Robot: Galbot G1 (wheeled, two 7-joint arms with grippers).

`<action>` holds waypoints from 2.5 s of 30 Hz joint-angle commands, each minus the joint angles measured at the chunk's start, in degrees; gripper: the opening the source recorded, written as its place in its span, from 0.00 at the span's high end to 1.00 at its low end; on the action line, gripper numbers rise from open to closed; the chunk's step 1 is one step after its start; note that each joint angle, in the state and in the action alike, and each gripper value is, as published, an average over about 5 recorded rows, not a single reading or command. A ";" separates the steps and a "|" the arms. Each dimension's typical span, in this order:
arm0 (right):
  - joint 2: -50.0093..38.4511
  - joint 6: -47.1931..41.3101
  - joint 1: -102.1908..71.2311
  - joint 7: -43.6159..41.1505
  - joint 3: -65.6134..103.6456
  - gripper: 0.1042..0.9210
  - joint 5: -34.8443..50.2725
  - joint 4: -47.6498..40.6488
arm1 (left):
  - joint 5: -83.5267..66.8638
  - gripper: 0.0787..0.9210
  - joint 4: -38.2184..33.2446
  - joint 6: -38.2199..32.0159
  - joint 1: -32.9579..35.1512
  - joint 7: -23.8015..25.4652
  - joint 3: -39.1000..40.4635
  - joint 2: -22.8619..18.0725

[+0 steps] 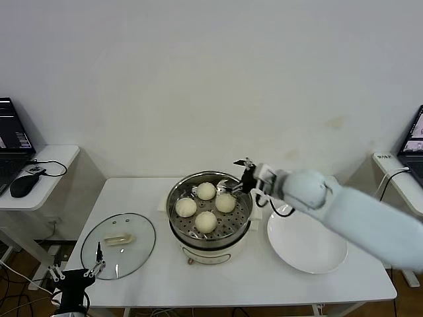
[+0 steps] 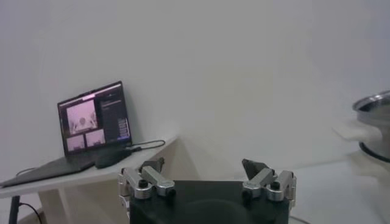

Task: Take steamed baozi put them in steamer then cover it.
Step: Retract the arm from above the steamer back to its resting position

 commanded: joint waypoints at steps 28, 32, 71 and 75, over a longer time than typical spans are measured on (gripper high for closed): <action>38.23 32.19 -78.25 0.68 83.71 0.12 -13.66 5.61 | 75.47 0.12 16.63 -9.40 -6.35 -1.91 -8.79 9.40; 38.32 33.69 -78.59 1.87 83.99 0.12 -13.78 4.75 | 77.86 0.12 18.47 -9.34 -8.16 -0.56 -8.06 10.70; 42.30 37.72 -80.63 4.99 86.00 0.12 -16.40 4.63 | 77.36 0.12 38.55 -8.71 -28.11 1.69 3.58 11.64; 42.38 37.80 -80.64 4.99 85.64 0.12 -16.72 4.52 | 77.40 0.12 39.09 -8.70 -29.02 1.39 3.64 11.40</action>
